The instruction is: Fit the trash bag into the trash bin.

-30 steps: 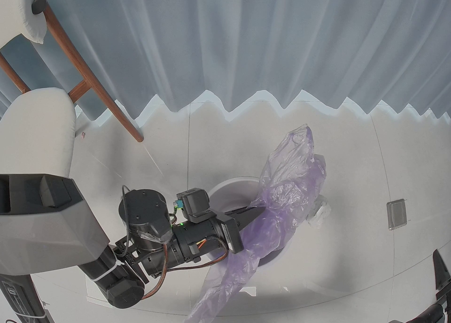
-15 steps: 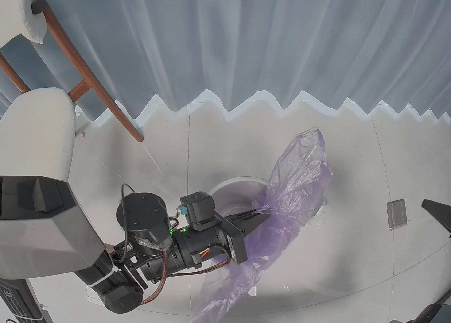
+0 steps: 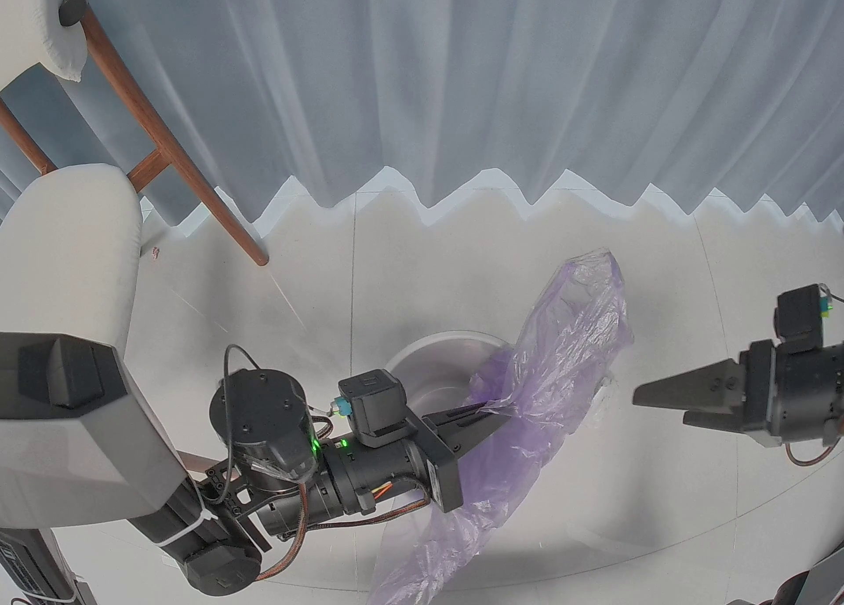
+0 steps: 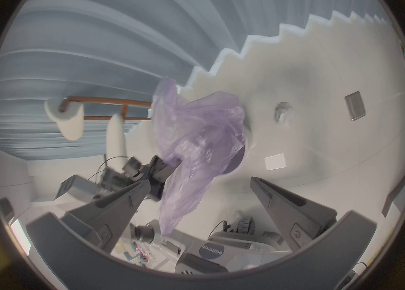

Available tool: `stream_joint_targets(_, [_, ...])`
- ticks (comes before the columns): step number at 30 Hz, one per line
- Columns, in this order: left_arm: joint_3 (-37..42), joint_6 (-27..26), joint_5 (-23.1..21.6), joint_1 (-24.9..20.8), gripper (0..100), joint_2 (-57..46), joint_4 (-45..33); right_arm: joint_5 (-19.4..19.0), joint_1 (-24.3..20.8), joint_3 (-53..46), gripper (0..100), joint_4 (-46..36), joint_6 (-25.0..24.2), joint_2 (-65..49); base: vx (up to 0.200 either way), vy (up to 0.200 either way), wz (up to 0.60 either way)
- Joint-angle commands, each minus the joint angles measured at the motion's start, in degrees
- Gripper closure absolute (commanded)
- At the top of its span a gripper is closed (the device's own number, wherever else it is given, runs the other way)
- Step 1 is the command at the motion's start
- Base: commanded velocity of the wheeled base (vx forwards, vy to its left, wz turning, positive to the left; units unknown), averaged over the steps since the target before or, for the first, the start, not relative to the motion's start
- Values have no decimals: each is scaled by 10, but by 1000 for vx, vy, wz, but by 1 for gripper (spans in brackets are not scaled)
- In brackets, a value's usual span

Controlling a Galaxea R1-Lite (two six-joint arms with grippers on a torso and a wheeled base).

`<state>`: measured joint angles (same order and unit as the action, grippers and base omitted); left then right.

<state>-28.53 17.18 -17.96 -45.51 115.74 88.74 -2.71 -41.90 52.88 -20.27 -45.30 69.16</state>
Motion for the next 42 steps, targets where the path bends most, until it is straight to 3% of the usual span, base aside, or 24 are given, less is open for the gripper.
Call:
stream_joint_targets(1, [4,-5,2,-3,100,-5,0,40,-17,54,0,-11,-12,99,0,0,0])
stream_joint_targets(20, [8,-6,2,-8,100,-2,0,42,-14,155,0,-15,-37,159,0,0,0])
stream_joint_targets(25, [8,-5,2,-7,100,-2,0,80,2,151,0,-17,-38,166,0,0,0])
stream_joint_targets(34, [5,-4,3,-7,100,-2,0,112,58,146,0,-52,-40,170,0,0,0])
stream_joint_targets(42, [-1,-2,6,-7,100,4,0,113,40,129,0,-57,-41,156,0,0,0])
